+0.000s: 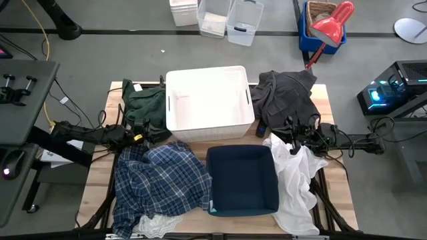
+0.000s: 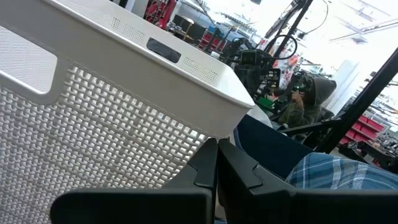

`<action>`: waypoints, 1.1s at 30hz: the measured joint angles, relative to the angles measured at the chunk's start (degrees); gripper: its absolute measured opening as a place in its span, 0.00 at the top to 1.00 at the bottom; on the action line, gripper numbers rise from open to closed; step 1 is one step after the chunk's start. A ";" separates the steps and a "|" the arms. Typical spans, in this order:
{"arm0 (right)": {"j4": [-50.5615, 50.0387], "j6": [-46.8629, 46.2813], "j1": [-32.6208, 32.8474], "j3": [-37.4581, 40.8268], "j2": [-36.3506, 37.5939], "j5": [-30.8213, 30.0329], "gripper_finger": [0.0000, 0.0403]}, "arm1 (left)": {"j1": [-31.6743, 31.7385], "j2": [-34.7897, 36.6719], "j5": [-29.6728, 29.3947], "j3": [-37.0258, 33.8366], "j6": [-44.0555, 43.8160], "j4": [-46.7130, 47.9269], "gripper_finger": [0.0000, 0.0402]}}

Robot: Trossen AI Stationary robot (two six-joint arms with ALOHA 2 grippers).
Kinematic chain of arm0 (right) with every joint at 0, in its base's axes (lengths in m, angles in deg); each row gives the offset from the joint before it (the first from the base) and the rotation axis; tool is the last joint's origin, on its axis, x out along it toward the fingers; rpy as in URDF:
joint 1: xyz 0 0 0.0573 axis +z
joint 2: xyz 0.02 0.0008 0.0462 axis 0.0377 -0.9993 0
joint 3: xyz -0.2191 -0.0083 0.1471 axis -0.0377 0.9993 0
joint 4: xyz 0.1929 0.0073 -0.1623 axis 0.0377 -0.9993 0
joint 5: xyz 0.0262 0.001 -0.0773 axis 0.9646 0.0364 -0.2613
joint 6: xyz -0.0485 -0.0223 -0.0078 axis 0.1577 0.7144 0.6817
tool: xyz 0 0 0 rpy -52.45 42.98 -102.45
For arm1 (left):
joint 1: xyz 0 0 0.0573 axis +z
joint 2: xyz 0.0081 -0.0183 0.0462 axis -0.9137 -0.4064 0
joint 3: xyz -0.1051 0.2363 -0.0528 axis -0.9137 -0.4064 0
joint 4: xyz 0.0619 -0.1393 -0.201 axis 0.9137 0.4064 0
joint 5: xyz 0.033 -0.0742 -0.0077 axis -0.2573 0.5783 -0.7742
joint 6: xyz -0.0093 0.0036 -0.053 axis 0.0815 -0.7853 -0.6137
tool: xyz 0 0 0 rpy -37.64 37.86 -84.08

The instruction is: Sort clothes

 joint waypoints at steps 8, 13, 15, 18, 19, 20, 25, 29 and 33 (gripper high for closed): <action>-0.01 0.01 -0.01 0.00 0.02 0.01 1.00 | 0.09 -0.02 -0.65 -0.04 -0.02 -5.99 0.99; -0.02 -0.01 0.00 -0.02 0.01 0.00 1.00 | 2.19 -4.58 -5.99 0.16 -13.20 -22.03 0.99; -0.03 0.00 0.00 0.00 0.02 0.01 1.00 | 3.44 -9.50 -5.95 2.02 -14.11 -24.34 0.99; -0.05 0.01 0.00 0.00 0.02 -0.01 1.00 | 4.83 -19.08 -4.14 9.32 -12.35 -24.76 0.99; -0.06 0.00 -0.01 -0.01 0.01 0.01 1.00 | 5.17 -22.91 -2.97 12.26 -9.89 -24.87 0.99; -0.13 0.00 0.00 0.00 0.02 0.01 1.00 | 5.43 -26.93 -1.91 15.29 -7.01 -24.44 0.99; -0.71 0.01 -0.01 0.00 0.02 0.01 1.00 | 6.25 -44.29 -1.17 32.63 1.16 -17.95 0.95; -1.01 -0.01 -0.02 0.00 0.02 -0.01 1.00 | 6.49 -53.68 -2.05 44.98 -0.07 -13.04 0.91; -1.14 0.01 0.00 0.00 0.01 0.01 1.00 | 6.39 -59.23 -1.96 55.29 2.59 -9.30 0.86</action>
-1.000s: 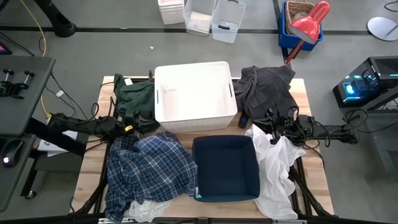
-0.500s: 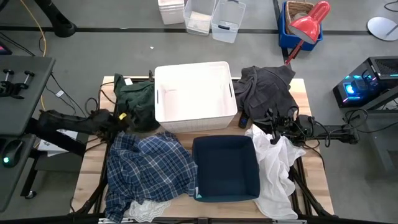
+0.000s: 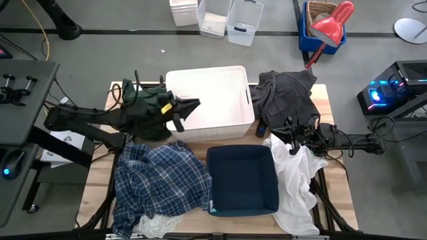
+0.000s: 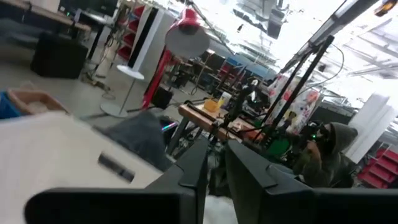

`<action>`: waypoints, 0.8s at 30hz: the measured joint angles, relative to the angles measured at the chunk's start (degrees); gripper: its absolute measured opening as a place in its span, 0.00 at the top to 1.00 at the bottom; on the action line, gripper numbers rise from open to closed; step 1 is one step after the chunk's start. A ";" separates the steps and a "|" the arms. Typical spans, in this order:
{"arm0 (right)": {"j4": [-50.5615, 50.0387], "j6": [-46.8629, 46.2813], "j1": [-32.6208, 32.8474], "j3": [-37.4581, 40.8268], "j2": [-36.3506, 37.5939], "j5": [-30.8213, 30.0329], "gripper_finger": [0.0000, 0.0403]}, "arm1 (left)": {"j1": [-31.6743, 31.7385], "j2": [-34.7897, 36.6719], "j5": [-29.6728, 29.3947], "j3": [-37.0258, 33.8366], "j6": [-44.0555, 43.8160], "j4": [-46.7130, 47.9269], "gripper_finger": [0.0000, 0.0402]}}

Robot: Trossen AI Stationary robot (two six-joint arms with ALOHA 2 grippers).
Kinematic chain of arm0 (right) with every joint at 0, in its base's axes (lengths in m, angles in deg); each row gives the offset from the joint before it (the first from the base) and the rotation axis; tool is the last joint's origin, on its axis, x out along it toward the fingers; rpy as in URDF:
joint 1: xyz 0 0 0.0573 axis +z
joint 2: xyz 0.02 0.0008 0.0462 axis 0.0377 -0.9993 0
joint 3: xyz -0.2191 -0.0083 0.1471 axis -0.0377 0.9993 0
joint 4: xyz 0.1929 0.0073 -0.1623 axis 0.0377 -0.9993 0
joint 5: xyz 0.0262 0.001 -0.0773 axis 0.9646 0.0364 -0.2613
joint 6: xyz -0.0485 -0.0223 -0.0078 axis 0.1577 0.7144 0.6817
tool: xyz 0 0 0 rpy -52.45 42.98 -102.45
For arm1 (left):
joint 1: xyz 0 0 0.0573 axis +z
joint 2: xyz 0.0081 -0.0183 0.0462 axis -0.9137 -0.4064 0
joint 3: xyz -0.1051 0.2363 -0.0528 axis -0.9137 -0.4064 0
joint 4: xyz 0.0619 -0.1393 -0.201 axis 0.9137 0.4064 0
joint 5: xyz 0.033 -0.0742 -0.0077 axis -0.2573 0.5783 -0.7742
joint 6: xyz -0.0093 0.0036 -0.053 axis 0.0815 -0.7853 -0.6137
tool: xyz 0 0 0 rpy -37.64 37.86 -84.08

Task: Sort clothes
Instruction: Put the gray shorts into the white laundry bin

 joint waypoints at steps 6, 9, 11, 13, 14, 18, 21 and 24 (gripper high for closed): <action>-0.14 0.00 -0.01 -0.01 0.01 0.01 1.00 | 0.00 -3.28 -2.11 9.45 3.31 5.08 0.81; -0.14 0.00 -0.02 -0.01 0.01 0.01 1.00 | 0.00 -3.39 -2.53 11.41 3.57 5.99 0.79; 0.25 -0.03 0.00 0.00 0.01 -0.01 1.00 | 0.08 -3.35 -2.72 11.85 4.08 6.76 0.78; 0.99 -2.69 -0.01 0.00 0.00 -0.01 1.00 | 0.11 -2.96 -2.71 11.85 5.19 7.67 0.77; 1.95 -6.06 -0.01 -0.01 -0.01 -0.07 1.00 | 0.11 -2.55 -2.69 11.85 5.48 8.47 0.76; 8.65 -20.63 0.00 -0.01 0.01 -9.69 1.00 | 0.11 0.76 -2.01 11.85 5.57 14.67 0.74; 15.27 -24.08 -0.02 0.00 -0.01 -18.56 1.00 | 0.08 4.14 -1.05 11.85 6.00 20.55 0.73; 25.50 -20.26 -0.02 -0.04 -0.63 -19.09 1.00 | -0.09 7.66 -0.90 11.85 6.04 25.15 0.73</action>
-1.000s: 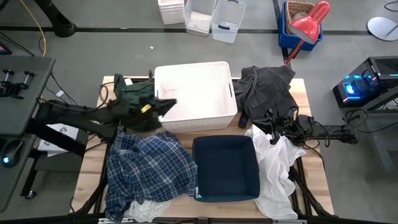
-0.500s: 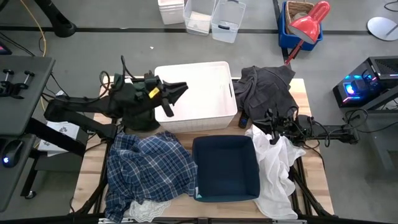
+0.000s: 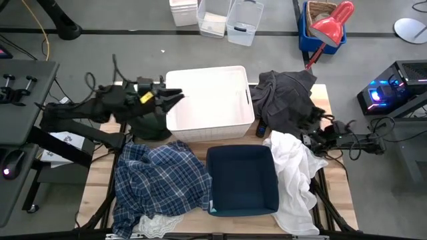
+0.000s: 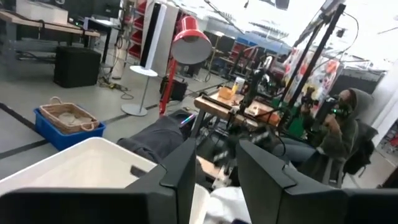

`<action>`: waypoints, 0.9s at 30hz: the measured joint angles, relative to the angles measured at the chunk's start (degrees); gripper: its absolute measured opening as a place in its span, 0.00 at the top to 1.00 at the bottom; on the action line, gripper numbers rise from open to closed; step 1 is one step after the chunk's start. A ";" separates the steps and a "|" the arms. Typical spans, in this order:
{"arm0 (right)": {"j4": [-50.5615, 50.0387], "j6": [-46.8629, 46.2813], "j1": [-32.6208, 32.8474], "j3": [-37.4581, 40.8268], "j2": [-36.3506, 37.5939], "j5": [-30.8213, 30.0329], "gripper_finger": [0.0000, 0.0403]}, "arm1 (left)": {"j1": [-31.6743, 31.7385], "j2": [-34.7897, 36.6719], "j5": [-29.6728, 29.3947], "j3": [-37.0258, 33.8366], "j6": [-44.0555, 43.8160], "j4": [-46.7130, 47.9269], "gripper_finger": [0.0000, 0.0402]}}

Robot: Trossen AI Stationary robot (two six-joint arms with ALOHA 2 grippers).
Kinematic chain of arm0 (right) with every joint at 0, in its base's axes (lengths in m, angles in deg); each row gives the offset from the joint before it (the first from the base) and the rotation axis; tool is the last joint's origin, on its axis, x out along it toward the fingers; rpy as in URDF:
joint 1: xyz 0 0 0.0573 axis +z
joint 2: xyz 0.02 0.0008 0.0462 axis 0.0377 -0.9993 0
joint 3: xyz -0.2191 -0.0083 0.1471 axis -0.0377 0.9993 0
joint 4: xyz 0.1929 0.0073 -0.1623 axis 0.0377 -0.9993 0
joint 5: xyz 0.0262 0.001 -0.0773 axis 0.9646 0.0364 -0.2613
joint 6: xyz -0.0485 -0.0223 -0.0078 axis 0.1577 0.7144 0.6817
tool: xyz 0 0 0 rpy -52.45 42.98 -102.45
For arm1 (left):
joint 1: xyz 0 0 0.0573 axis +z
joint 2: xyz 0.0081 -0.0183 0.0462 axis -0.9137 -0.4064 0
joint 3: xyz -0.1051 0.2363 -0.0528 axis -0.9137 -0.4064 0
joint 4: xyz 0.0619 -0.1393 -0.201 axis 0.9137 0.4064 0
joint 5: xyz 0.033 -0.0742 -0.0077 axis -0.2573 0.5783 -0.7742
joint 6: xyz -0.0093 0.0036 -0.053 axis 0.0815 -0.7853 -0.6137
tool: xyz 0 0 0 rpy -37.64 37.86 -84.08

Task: Sort clothes
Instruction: Put the gray shorts into the white laundry bin

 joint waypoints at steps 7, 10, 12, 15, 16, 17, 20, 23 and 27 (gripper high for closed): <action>3.41 6.90 0.00 -9.76 -11.64 8.04 1.00 | 0.20 3.70 -0.29 0.02 2.73 5.25 0.73; -6.18 9.52 0.00 -17.85 -19.84 8.67 0.98 | 0.20 3.65 -0.27 0.02 3.40 5.45 0.73; -16.27 10.76 0.00 -24.33 -24.70 9.72 0.95 | 0.20 3.59 -0.27 0.02 3.24 6.65 0.74; -36.45 11.62 0.00 -35.14 -31.13 12.51 0.85 | 0.20 3.59 -0.25 0.02 1.97 9.30 0.74; -43.79 11.82 0.00 -38.90 -33.33 13.12 0.81 | 0.20 3.59 -0.26 0.01 1.52 9.88 0.74; -50.98 12.16 0.01 -42.44 -35.36 13.88 0.77 | 0.20 3.59 -0.27 0.00 1.35 10.16 0.74; -69.67 13.32 0.02 -51.86 -41.33 13.66 0.63 | 0.20 3.59 -0.27 0.00 1.36 10.25 0.74; -83.78 12.91 0.02 -57.26 -46.75 11.06 0.49 | 0.20 3.59 -0.29 0.00 1.35 10.27 0.74; -97.00 2.74 -1.07 -58.75 -53.13 -0.29 0.36 | 0.20 3.59 -0.31 0.00 1.33 10.27 0.74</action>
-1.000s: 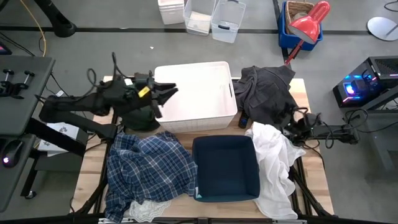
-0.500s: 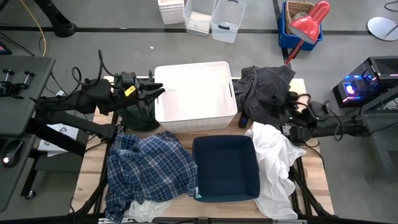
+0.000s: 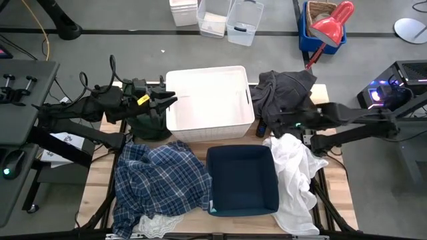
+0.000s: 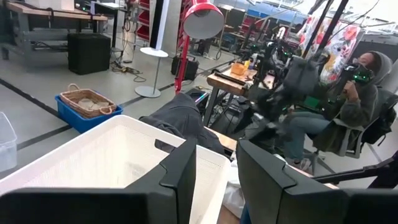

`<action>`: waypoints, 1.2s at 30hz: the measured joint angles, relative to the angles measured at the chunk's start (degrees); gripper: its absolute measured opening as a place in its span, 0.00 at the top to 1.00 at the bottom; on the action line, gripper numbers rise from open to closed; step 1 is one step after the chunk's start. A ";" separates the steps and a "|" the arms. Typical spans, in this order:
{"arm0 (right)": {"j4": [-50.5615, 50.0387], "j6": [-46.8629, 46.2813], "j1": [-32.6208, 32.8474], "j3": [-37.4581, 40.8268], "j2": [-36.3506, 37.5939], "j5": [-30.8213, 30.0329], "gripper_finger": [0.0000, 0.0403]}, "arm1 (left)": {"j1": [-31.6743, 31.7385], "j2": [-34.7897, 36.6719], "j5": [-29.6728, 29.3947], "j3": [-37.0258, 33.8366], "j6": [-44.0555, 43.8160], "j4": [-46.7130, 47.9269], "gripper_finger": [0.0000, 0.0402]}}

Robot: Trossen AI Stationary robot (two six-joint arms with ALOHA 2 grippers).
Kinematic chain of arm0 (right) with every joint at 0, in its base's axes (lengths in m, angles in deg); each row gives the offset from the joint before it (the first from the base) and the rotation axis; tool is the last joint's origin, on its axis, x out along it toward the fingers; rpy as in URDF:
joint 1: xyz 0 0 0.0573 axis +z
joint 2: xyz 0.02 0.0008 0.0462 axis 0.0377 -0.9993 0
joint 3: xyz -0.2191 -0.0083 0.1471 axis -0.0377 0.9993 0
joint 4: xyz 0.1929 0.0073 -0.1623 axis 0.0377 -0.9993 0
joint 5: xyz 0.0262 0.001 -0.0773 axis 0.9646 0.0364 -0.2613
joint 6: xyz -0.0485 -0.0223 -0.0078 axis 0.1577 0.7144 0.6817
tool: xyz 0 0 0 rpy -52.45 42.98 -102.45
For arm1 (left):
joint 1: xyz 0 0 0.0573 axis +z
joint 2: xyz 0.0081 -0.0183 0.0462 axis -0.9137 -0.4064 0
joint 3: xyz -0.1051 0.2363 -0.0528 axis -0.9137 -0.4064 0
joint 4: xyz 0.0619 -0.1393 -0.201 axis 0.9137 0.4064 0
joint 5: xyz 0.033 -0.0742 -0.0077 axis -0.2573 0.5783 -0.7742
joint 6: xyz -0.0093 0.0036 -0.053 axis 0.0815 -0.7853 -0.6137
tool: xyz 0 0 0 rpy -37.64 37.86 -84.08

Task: Sort clothes
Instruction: Put the gray shorts into the white laundry bin

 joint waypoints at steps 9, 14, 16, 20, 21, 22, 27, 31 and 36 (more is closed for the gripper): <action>-4.90 -15.05 -10.05 3.92 -10.58 -2.46 0.34 | 0.00 0.00 -0.13 0.00 0.02 0.02 0.74; -1.66 -15.31 -17.05 3.90 -14.03 -2.51 0.35 | -0.02 0.00 -0.11 0.00 0.02 0.02 0.74; 0.01 -16.43 -20.10 3.90 -15.04 -2.21 0.35 | -0.02 0.00 -0.11 0.00 0.02 0.02 0.74; 2.45 -19.09 -26.01 3.86 -17.12 0.24 0.35 | -0.02 0.00 -0.11 -0.02 0.04 0.02 0.74; 3.09 -19.73 -27.29 3.86 -17.83 1.10 0.35 | -0.02 0.00 -0.11 -0.02 0.04 0.04 0.74; 3.73 -20.17 -28.44 3.86 -18.56 1.82 0.35 | 0.00 0.00 -0.09 -0.02 0.04 0.07 0.74; 6.53 -21.01 -32.01 3.86 -22.84 2.79 0.35 | -0.02 0.00 -0.09 -0.02 0.04 0.55 0.74; 8.76 -20.32 -32.84 3.83 -25.74 4.00 0.35 | -0.02 0.00 -0.07 -0.02 0.04 0.56 0.74; 7.59 -20.11 -32.81 3.79 -29.99 4.00 0.35 | -0.02 0.00 -0.07 -0.02 0.07 0.79 0.74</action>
